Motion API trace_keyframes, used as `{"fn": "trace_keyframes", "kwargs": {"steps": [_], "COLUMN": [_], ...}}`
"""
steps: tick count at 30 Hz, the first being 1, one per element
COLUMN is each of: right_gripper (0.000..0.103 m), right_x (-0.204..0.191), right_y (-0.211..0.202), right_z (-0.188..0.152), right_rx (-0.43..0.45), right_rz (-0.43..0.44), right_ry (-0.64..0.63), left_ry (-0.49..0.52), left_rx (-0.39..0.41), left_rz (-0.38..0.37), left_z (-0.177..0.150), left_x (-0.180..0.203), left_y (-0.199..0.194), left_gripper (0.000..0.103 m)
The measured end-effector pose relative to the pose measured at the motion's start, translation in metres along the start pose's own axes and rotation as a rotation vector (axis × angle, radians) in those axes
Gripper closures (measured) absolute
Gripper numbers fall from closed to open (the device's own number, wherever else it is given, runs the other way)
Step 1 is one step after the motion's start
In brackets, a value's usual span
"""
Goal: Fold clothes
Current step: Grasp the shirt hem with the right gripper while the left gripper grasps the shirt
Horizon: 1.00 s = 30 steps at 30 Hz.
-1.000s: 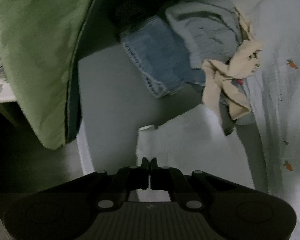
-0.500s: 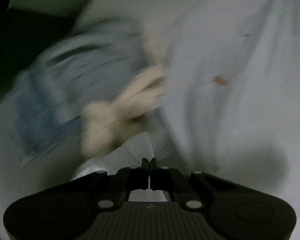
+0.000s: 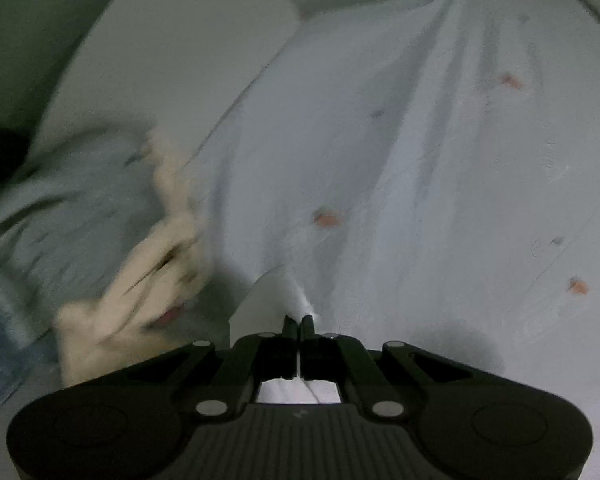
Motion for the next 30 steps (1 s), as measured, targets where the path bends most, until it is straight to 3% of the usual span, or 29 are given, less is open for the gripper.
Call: {"fn": "trace_keyframes", "kwargs": {"steps": [4, 6, 8, 9, 11, 14, 17, 20, 24, 25, 27, 30], "right_gripper": [0.098, 0.098, 0.098, 0.098, 0.098, 0.098, 0.097, 0.097, 0.098, 0.098, 0.097, 0.083], "right_x": [0.115, 0.169, 0.203, 0.214, 0.22, 0.205, 0.196, 0.207, 0.194, 0.193, 0.203, 0.23], "right_y": [-0.025, -0.04, -0.052, -0.057, -0.064, -0.055, -0.044, -0.037, -0.078, -0.085, -0.085, -0.077], "right_z": [-0.054, -0.086, -0.112, -0.115, -0.121, -0.113, -0.109, -0.114, -0.103, -0.103, -0.103, -0.121], "right_rx": [-0.081, -0.126, -0.151, -0.148, -0.12, -0.124, -0.171, -0.205, -0.11, -0.105, -0.138, -0.258], "right_rz": [-0.259, -0.407, -0.486, -0.488, -0.463, -0.476, -0.573, -0.651, -0.484, -0.482, -0.548, -0.729], "right_ry": [0.161, 0.231, 0.292, 0.328, 0.389, 0.298, 0.149, 0.111, 0.206, 0.215, 0.178, 0.14], "left_ry": [-0.129, -0.16, -0.223, -0.252, -0.283, -0.287, -0.272, -0.314, -0.315, -0.313, -0.314, -0.334], "left_rx": [-0.134, -0.188, -0.246, -0.259, -0.266, -0.277, -0.274, -0.274, -0.286, -0.296, -0.317, -0.34], "left_rz": [0.181, 0.335, 0.44, 0.457, 0.464, 0.475, 0.504, 0.535, 0.531, 0.552, 0.611, 0.661], "left_z": [-0.067, -0.104, -0.132, -0.141, -0.149, -0.153, -0.16, -0.168, -0.168, -0.171, -0.181, -0.196], "left_x": [-0.097, -0.149, -0.191, -0.205, -0.221, -0.235, -0.246, -0.259, -0.26, -0.265, -0.28, -0.294], "left_y": [0.005, 0.0, -0.01, -0.017, -0.033, -0.053, -0.056, -0.055, -0.075, -0.077, -0.076, -0.07], "left_gripper": [0.103, 0.103, 0.103, 0.103, 0.103, 0.103, 0.102, 0.102, 0.102, 0.102, 0.102, 0.098]}}
Point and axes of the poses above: each gripper's, at about its wrist camera, not at the fingertips, and y roughly the way its jaws point, x to its right, z to its top, the point moved 9 cm from there along y, roughly the way its jaws point, and after that the axes turned 11 degrees about -x, right-handed, at the moved point
